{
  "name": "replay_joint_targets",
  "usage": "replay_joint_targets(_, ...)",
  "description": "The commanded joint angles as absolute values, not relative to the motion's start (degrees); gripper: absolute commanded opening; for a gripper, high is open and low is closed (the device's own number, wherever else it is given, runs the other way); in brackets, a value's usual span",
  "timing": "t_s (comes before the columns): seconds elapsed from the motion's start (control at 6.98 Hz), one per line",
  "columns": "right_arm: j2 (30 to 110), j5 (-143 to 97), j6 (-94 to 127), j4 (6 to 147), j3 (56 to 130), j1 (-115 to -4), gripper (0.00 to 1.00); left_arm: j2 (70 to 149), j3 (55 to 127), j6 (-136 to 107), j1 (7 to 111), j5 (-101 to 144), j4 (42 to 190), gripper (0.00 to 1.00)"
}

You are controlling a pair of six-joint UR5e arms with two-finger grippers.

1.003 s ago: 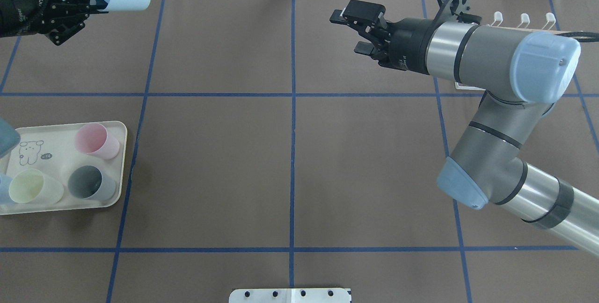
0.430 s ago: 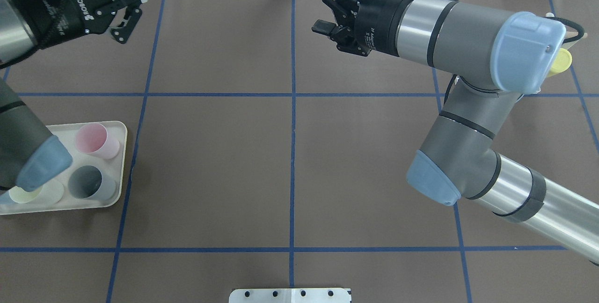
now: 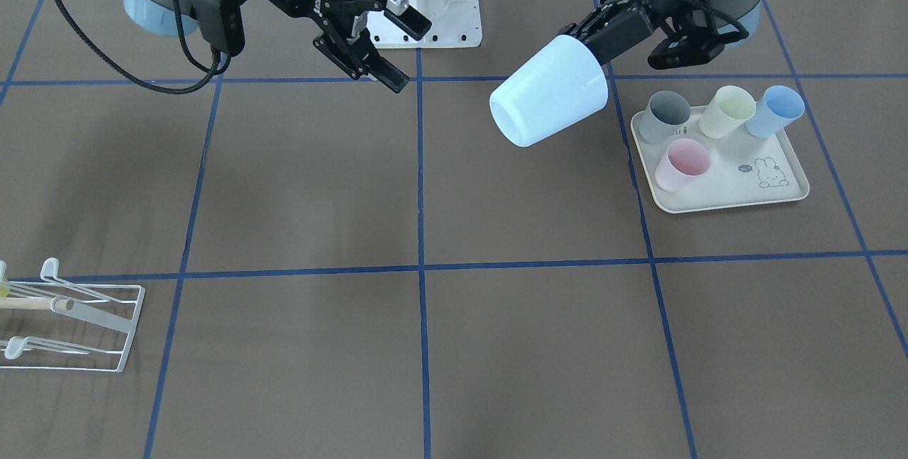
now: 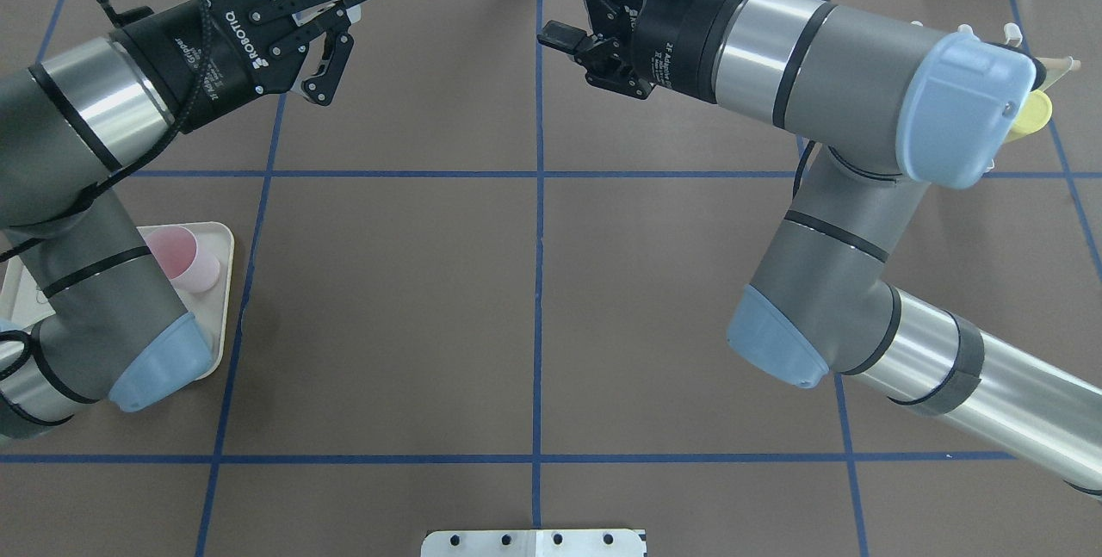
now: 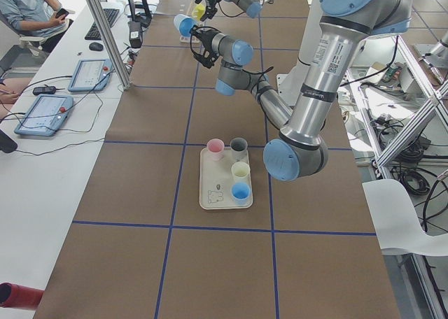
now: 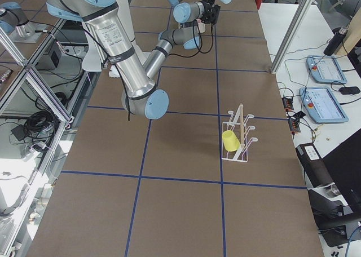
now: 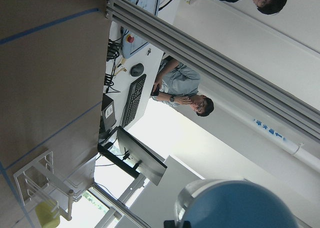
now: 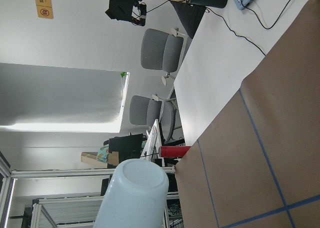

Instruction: Transfer IKEA cup to right arm and place on rack

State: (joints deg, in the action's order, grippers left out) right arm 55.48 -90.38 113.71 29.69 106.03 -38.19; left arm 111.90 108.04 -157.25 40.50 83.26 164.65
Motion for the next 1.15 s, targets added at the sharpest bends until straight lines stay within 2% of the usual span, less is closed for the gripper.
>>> replay_joint_targets(0.0,55.4,-88.5,113.9,28.3,106.0,-37.0,1.00,112.5,107.7,-158.7,39.9,82.4,165.6,0.00)
replay_joint_targets(1.0,55.2,-86.3,113.8,28.4,105.8,-35.5,1.00,115.9,107.3,-158.2,34.6,81.2,165.2,0.00)
